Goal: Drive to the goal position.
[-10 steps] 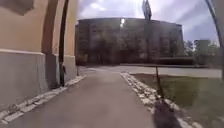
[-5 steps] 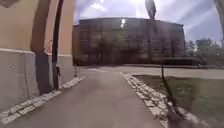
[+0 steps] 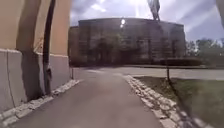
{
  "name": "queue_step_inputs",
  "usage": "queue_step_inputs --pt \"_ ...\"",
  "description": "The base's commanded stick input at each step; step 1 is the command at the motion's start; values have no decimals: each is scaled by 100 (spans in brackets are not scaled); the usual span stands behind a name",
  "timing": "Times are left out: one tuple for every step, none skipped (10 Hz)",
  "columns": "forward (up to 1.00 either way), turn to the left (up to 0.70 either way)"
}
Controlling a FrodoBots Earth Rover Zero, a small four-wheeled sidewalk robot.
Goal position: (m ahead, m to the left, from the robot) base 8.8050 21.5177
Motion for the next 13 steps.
queue_step_inputs --pt "70 4" --pt "70 9" --pt "70 32" --pt "70 39" --pt "70 39" --pt "70 8" --pt "70 5" --pt "70 5" --pt "70 5" --pt "70 5" --pt "70 5" --pt "70 5" --pt "70 5"
